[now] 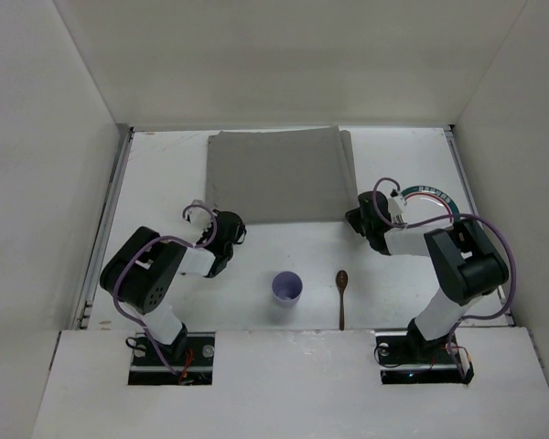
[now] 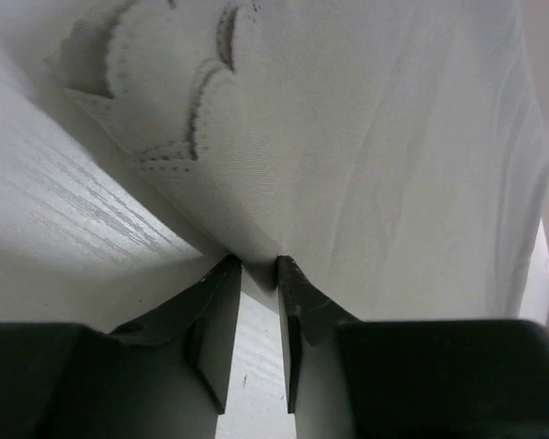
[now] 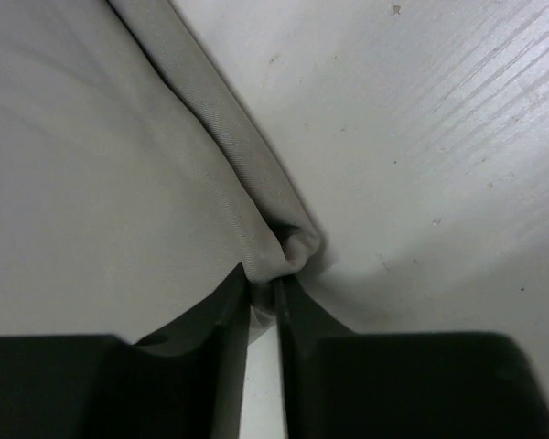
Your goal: Set the dinner table for one person
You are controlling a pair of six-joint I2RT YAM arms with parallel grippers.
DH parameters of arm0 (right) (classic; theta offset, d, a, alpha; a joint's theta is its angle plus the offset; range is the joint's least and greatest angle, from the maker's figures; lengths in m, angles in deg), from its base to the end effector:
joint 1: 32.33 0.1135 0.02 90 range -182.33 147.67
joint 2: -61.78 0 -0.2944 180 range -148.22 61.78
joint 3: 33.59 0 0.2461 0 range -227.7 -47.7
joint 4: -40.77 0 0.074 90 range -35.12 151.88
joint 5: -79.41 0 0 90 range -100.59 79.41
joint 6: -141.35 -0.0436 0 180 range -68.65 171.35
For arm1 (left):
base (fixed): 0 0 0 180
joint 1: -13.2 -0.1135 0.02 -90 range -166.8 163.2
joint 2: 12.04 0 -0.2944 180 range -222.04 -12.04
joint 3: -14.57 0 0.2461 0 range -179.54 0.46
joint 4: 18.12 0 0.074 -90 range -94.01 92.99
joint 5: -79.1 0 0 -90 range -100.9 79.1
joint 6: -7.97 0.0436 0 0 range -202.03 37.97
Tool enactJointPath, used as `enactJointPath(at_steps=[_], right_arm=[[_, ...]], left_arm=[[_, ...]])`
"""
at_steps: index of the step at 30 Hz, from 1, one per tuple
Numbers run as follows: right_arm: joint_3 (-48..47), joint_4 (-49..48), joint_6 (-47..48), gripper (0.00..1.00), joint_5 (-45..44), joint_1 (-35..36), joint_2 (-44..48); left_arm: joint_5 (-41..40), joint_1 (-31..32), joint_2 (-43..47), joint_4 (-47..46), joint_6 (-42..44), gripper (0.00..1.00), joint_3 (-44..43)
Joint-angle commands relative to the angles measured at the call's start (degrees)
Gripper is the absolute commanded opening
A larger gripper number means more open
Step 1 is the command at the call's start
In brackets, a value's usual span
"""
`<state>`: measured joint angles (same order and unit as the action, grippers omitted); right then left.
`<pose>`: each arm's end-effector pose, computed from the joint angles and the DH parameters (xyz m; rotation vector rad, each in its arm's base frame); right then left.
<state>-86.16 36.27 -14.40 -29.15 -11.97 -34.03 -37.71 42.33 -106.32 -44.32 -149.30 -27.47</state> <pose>0.3039 0.0980 0.1656 1.0260 1.9982 0.4661 0.2665 -0.1260 0.1629 -0.9367 1.7968 -0.6145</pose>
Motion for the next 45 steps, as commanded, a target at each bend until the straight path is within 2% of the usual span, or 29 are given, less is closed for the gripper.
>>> enactJointPath(at_steps=[1,3,6,13,17,22,25,29,32,37,40,43,45], right_arm=[[-1.01,-1.78,-2.0,0.18,1.52,-0.01,-0.7],[-0.04,-2.48,-2.27,0.13,1.69,-0.01,0.27],[3.11,-3.01,-2.27,0.12,2.4,0.16,4.21],[13.48,-1.69,0.19,0.12,4.85,0.16,16.26],[18.41,1.28,-0.69,0.12,6.09,0.16,23.55],[21.84,8.4,-1.48,0.13,4.77,1.13,32.6],[23.07,11.13,-1.31,0.14,4.24,1.13,35.95],[24.04,12.46,-1.48,0.17,3.98,1.21,38.06],[24.04,13.42,-1.3,0.28,3.54,1.3,39.29],[23.08,16.84,1.58,0.65,0.3,2.62,44.9],[21.85,18.35,4.83,0.69,-3.3,4.46,48.34],[20.97,17.82,9.4,0.69,-8.22,6.48,50.28],[20.18,17.03,11.78,0.67,-9.9,7.63,49.93]], left_arm=[[-0.35,-0.34,-1.26,-0.46,1.52,0.16,1.73],[-0.09,0.09,-1.0,-0.82,2.66,0.11,1.64],[-0.09,1.06,0.76,-0.56,2.93,0.06,3.22],[-0.88,4.57,9.45,2.69,2.05,0.04,11.3],[-3.94,9.75,16.65,9.0,0.38,0.04,13.77],[-9.75,15.91,25.71,22.01,-1.81,0.06,14.12],[-11.59,18.2,27.74,28.87,-4.01,0.07,13.25],[-13.27,18.73,27.92,30.3,-5.33,0.09,13.42],[-13.8,18.73,28.54,30.91,-5.16,0.2,13.33],[-16.6,17.94,35.63,33.45,-2.18,0.46,13.34],[-18.97,18.64,41.7,34.78,2.73,0.52,11.23],[-21.61,19.26,46.37,32.68,9.32,0.53,9.29],[-22.15,19.08,46.47,29.17,12.23,0.51,8.68]])
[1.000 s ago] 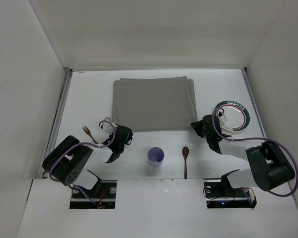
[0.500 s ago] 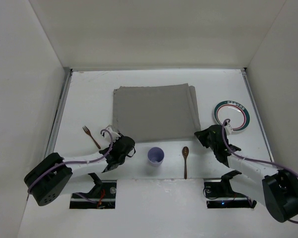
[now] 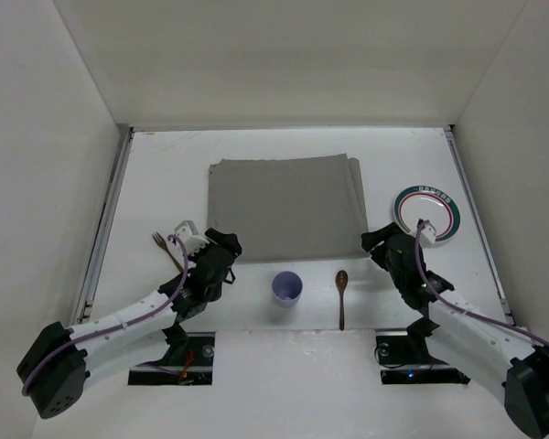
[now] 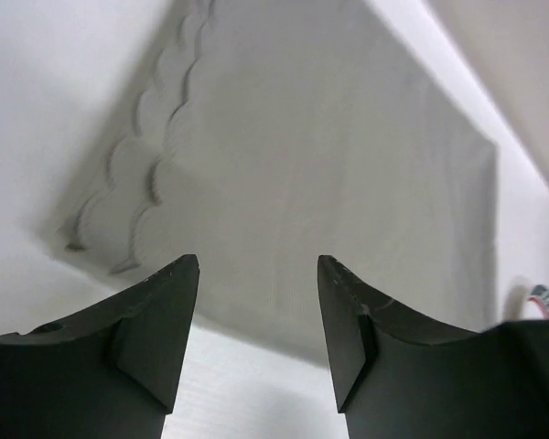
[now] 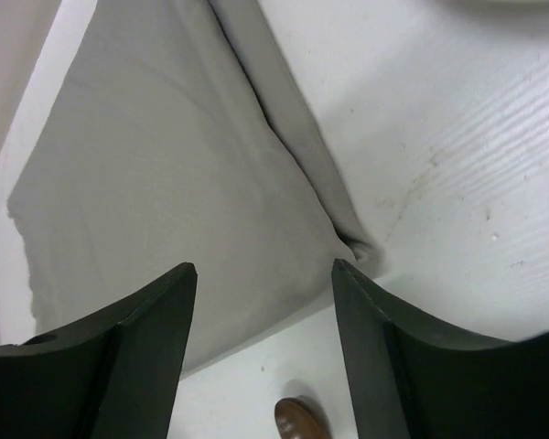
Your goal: Set the dinner table for one person
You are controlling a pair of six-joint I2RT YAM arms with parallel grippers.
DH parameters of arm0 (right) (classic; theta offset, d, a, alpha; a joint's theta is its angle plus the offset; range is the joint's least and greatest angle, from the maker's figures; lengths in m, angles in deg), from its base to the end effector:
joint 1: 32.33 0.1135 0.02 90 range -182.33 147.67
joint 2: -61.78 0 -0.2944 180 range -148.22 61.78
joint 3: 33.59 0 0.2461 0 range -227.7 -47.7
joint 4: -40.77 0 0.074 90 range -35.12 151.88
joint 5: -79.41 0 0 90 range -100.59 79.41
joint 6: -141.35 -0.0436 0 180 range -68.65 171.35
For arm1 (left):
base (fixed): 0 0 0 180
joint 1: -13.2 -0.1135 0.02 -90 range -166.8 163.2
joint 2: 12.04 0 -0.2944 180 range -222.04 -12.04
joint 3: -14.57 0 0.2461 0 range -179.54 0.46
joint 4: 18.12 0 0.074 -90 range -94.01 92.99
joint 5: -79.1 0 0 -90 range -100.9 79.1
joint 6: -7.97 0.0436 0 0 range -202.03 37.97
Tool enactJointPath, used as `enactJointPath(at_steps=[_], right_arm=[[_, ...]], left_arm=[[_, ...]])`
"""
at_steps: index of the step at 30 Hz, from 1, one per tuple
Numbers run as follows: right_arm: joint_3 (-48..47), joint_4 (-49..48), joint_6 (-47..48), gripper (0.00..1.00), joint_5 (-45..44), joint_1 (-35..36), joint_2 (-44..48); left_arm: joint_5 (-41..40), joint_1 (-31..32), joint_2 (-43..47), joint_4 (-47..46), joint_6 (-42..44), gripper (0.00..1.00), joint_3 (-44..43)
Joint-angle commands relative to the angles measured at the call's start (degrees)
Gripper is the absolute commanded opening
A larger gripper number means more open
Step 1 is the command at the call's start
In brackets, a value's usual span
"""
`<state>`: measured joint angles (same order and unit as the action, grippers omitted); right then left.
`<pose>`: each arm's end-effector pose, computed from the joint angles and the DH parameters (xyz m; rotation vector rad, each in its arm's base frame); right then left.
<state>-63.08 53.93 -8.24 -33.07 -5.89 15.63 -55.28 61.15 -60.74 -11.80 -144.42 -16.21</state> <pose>0.1426 0.0523 0.1984 0.8211 1.9210 0.5188 0.1270 -0.0952 0.2158 -0.7136 1.7669 -0.5485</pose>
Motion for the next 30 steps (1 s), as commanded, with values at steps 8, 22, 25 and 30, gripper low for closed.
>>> enactJointPath(at_steps=[8,22,25,30], right_arm=[[-5.45,-2.13,10.37,0.23,-6.61,7.62,-1.84],[-6.95,-2.74,14.6,0.14,-1.87,2.88,2.21],[-5.63,-2.83,13.72,0.15,-0.9,1.82,1.94],[-5.19,-4.85,12.92,0.17,0.94,1.03,-0.95]], left_arm=[[-0.8,-1.93,-6.22,-14.97,18.27,0.27,-4.6],[1.76,-7.81,-7.55,-15.76,23.54,0.06,-6.19],[0.79,-11.76,-5.26,-14.19,23.98,0.07,-4.7],[1.67,-19.59,-3.85,-10.93,22.06,0.07,-2.76]])
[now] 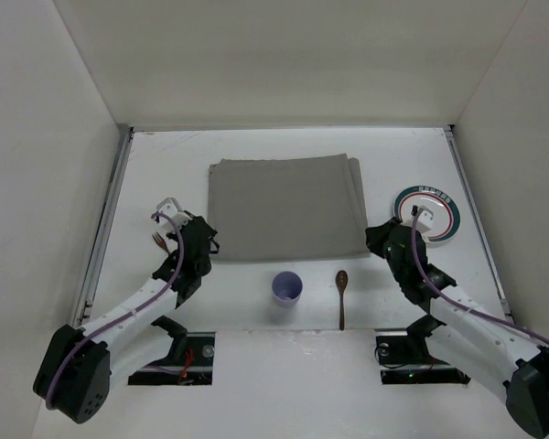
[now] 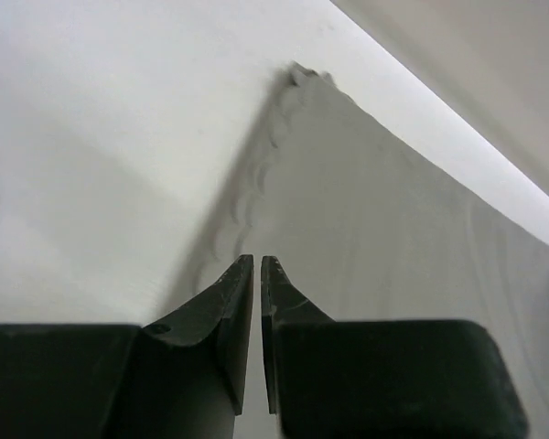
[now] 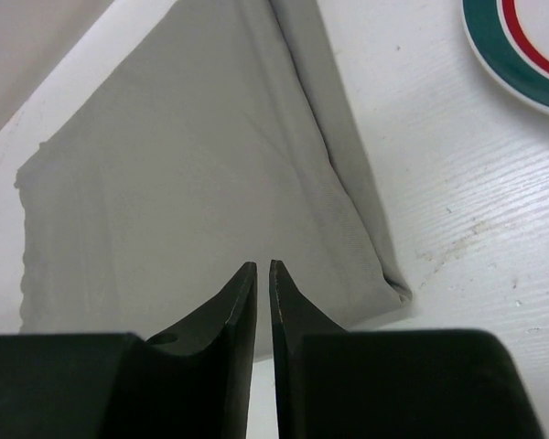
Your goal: Set the dinner table for one person
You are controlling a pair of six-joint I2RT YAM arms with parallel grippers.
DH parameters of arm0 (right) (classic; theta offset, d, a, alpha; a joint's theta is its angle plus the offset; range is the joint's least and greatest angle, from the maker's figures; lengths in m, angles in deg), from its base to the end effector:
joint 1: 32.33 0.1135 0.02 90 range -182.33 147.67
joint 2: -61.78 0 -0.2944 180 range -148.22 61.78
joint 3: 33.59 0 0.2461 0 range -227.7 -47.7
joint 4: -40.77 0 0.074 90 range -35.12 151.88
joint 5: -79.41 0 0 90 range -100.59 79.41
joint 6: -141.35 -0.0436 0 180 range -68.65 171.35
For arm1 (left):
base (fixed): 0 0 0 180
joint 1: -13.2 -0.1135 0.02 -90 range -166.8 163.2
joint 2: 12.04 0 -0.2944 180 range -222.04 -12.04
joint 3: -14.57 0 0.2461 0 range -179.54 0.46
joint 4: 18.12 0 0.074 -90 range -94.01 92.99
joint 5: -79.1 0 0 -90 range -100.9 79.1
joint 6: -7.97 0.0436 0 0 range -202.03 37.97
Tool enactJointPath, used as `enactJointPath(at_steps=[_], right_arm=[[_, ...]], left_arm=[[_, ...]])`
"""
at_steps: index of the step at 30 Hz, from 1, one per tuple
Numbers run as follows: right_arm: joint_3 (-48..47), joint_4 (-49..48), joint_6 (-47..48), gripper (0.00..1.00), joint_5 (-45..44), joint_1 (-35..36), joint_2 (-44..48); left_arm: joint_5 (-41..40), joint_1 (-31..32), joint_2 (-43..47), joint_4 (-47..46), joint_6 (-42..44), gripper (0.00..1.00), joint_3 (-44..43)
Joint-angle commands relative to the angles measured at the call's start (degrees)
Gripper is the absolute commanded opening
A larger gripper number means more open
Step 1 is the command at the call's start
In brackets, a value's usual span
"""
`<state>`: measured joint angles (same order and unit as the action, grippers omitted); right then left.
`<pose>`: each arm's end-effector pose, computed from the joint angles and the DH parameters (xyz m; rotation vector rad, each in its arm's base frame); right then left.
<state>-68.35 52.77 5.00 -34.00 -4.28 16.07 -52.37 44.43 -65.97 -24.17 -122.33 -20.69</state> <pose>0.1503 0.0604 0.2330 0.5732 1.8790 0.4584 0.1722 -0.0707 0.2494 -0.6359 1.6226 -0.2683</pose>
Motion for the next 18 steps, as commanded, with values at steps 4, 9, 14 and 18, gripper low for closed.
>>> enactJointPath(at_steps=[4,9,14,18], right_arm=[[0.25,-5.53,-1.11,0.19,2.15,-1.2,-4.81],[-0.1,-6.33,-2.08,0.21,2.59,-2.43,-7.99],[1.13,-5.98,-3.84,0.23,2.59,-5.07,-5.79],[1.66,-5.01,-4.28,0.26,2.68,-7.35,-3.77]], left_arm=[[-0.54,-7.97,0.41,0.74,-1.54,0.08,3.13],[1.4,-10.17,-0.82,-0.05,-2.6,0.08,3.83],[1.57,-10.26,-1.18,-0.58,-2.16,0.08,3.74],[1.57,-10.09,0.06,-0.58,-2.51,0.08,4.27]])
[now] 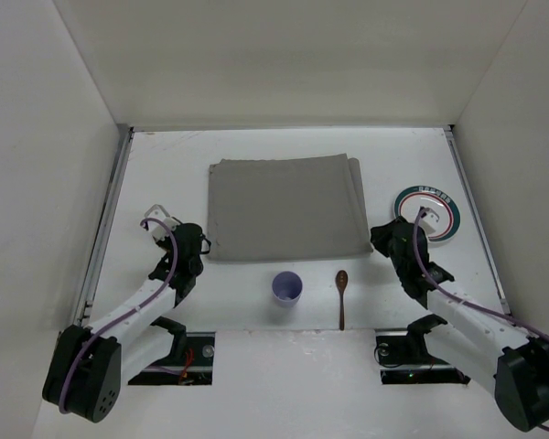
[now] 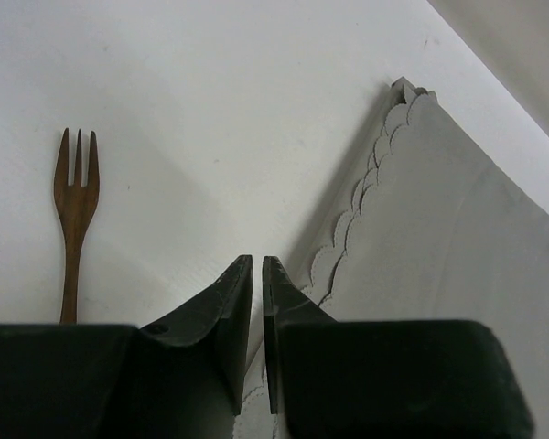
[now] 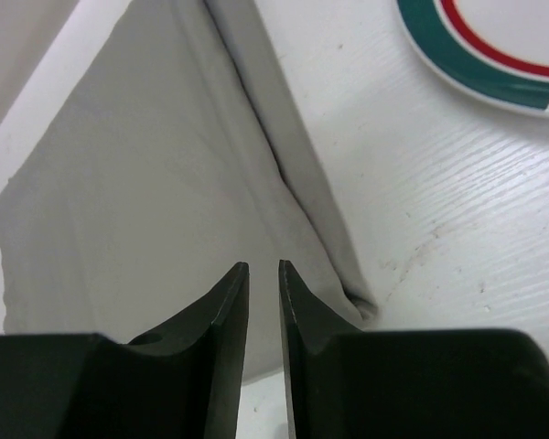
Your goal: Set the dinner table for one person
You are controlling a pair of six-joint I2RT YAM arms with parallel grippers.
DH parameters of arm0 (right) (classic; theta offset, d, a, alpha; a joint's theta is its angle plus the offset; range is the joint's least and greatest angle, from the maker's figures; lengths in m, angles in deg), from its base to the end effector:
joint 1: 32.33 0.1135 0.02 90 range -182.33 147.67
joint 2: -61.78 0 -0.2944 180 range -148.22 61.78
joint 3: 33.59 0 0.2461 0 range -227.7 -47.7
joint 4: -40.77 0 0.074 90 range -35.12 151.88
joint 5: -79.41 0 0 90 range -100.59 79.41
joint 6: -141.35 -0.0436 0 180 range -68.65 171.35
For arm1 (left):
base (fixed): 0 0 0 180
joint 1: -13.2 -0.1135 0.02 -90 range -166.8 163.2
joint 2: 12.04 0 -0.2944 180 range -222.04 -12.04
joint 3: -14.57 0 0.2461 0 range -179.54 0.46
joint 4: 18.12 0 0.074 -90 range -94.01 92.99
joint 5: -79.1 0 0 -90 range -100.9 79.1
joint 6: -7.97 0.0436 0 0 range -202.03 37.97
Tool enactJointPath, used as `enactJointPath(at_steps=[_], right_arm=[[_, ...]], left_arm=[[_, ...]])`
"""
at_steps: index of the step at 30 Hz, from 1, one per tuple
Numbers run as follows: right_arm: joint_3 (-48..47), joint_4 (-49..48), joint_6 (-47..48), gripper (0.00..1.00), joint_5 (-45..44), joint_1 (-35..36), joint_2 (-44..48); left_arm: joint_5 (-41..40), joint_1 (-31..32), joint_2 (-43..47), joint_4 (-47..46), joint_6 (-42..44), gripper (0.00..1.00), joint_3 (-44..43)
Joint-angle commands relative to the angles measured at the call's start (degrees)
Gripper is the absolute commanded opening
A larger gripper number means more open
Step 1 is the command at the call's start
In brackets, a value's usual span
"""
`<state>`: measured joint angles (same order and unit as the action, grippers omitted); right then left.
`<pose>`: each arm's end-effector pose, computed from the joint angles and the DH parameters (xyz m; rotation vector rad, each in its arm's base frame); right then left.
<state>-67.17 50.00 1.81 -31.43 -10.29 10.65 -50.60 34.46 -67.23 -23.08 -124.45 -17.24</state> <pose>0.1656 0.0503 0.2168 0.7016 1.9063 0.4254 0.1777 -0.0393 0.2236 -0.7733 1.6456 -0.1296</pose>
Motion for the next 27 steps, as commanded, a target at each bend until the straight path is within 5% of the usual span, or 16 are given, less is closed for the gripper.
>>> enactJointPath(at_steps=[1,6,16,27], right_arm=[[0.57,-1.89,-1.43,0.26,0.19,-1.69,1.83],[0.57,-1.62,-2.05,0.3,0.19,-2.84,0.42],[-0.66,-1.27,-6.88,0.57,0.98,-9.51,-3.97],[-1.28,-1.09,-17.34,0.59,0.8,-22.08,-9.24]], left_arm=[[-0.2,-0.03,1.32,-1.5,-0.22,0.08,0.73],[-0.2,0.06,2.81,-1.41,-0.04,0.09,1.34],[-0.11,0.14,1.07,-3.95,1.01,0.1,1.96],[2.7,-0.47,-1.05,-9.05,3.12,0.13,2.31]])
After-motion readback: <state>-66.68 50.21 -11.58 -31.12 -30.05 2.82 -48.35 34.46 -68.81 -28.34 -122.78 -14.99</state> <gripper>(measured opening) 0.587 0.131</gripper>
